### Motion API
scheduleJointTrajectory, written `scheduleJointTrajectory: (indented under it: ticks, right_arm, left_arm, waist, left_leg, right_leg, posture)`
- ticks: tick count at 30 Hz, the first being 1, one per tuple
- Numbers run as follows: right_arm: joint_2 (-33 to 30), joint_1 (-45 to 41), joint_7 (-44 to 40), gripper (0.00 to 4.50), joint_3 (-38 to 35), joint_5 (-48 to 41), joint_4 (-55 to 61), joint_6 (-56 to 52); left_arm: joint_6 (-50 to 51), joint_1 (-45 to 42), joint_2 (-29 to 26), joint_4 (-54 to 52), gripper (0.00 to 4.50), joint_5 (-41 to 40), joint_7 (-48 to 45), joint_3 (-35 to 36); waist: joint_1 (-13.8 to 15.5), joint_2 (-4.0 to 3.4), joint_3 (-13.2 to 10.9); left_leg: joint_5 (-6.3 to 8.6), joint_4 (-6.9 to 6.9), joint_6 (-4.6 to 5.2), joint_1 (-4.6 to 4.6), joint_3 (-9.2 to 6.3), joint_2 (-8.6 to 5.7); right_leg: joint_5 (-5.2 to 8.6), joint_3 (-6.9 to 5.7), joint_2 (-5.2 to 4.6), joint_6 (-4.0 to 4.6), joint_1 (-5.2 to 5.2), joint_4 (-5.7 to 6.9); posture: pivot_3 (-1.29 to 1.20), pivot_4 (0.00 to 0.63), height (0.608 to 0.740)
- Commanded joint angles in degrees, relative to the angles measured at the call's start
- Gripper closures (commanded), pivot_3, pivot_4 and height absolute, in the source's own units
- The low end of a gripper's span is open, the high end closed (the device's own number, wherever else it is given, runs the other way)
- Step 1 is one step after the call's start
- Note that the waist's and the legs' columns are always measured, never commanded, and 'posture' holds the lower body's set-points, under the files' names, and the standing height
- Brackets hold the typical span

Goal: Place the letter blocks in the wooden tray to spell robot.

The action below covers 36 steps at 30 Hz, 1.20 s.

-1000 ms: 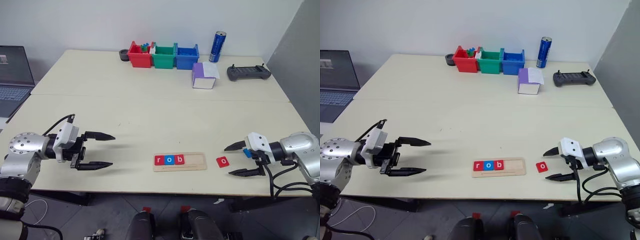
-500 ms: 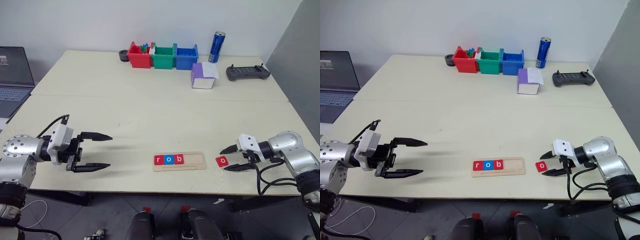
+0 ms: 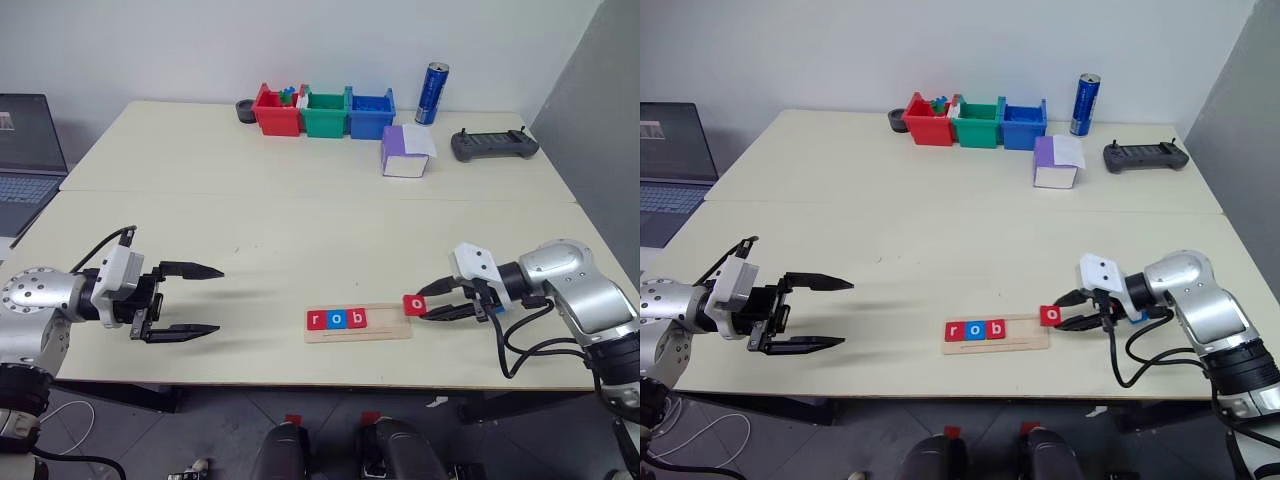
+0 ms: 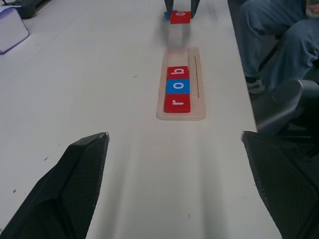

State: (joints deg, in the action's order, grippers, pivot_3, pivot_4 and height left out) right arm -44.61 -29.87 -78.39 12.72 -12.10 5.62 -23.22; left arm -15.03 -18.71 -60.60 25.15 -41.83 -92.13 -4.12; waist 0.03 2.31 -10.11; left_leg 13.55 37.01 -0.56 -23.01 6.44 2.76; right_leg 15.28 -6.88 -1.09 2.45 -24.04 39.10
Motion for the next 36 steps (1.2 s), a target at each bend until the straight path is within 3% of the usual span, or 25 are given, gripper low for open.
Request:
scheduleJointTrajectory:
  ticks: [1, 5, 11, 36]
  right_arm:
    - [2.8, -1.5, 5.1, 3.05, 2.9, 0.8, 7.2, -6.1]
    - [5.6, -2.6, 9.0, 3.05, 6.8, 4.3, 5.8, -6.9]
    - [5.6, -2.8, 8.3, 3.05, 9.8, 6.1, 3.1, -4.8]
    - [7.2, -5.9, 4.7, 3.05, 12.7, 9.5, -5.5, 2.0]
  left_arm:
    - [0.2, -0.3, -0.8, -0.8, 0.00, 0.3, -0.4, 1.9]
    - [0.5, -0.5, 0.2, -1.3, 0.00, 0.5, -0.4, 1.8]
    - [0.6, -0.2, 1.0, -1.7, 0.00, 0.8, -0.4, 2.2]
    - [1.2, 2.7, 0.9, -3.4, 0.00, 1.7, -0.4, 5.4]
  waist:
    - [0.0, 0.00, 0.0]
    - [0.0, 0.00, 0.0]
    - [0.0, 0.00, 0.0]
    - [-0.1, 0.00, 0.0]
  left_leg:
    - [0.00, 0.00, 0.00, 0.00, 0.00, 0.00]
    - [0.00, 0.02, 0.00, -0.03, 0.00, -0.02]
    - [0.00, 0.02, 0.01, -0.04, 0.01, -0.05]
    - [0.00, 0.01, 0.01, -0.03, 0.01, -0.03]
  right_leg:
    - [0.00, 0.00, 0.00, 0.00, 0.00, 0.00]
    - [0.00, 0.00, -0.02, 0.00, -0.01, 0.00]
    - [0.00, 0.00, -0.04, 0.00, -0.01, -0.03]
    - [0.00, -0.01, -0.02, 0.00, -0.01, -0.01]
  posture:
    - [0.00, 0.150, 0.740]
    - [0.00, 0.150, 0.740]
    - [0.00, 0.150, 0.740]
    - [0.00, 0.150, 0.740]
